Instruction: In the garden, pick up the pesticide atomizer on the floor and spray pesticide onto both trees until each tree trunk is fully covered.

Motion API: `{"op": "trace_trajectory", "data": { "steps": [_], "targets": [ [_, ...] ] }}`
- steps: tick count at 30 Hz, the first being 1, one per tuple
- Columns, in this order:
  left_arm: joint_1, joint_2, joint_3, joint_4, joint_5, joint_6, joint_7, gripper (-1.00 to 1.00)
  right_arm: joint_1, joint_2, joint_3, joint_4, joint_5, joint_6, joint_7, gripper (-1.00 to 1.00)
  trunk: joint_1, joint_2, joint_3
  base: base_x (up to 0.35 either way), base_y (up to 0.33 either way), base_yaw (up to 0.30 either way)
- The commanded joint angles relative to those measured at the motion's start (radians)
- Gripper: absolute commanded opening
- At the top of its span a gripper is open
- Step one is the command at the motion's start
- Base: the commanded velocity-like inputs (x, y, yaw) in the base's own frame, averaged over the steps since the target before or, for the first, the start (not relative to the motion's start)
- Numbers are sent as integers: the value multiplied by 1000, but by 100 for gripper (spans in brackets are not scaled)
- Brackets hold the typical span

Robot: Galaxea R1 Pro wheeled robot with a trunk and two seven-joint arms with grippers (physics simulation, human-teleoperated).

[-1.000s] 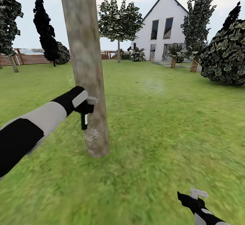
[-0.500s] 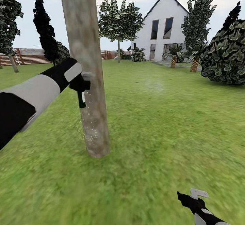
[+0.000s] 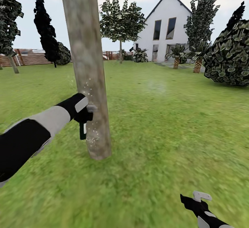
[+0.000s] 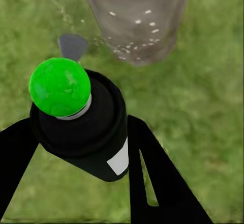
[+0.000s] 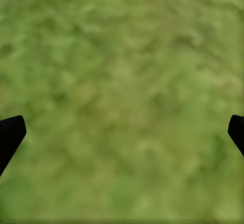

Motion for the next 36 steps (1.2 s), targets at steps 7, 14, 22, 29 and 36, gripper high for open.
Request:
{"op": "trace_trajectory", "data": {
  "steps": [7,14,22,29,36],
  "targets": [
    [194,0,-7,-4,8,-55,7,-100,-1,0,7,0,-10,-3,3,100,0,-1,-1,0,0,0],
    [394,3,-7,-5,6,-238,7,-100,0,-5,6,-1,-10,-3,3,100,0,-1,-1,0,0,8],
    [467,8,-7,-4,5,-338,7,-100,0,-5,7,0,-10,-3,3,100,0,-1,-1,0,-99,224],
    [468,7,-9,-4,5,-344,7,-100,-1,-5,7,1,-8,-3,3,100,0,-1,-1,0,-298,107],
    [468,7,-9,-4,5,-346,7,-100,0,-4,7,1,-8,-3,3,100,0,-1,-1,13,-302,90]
  ]
}}
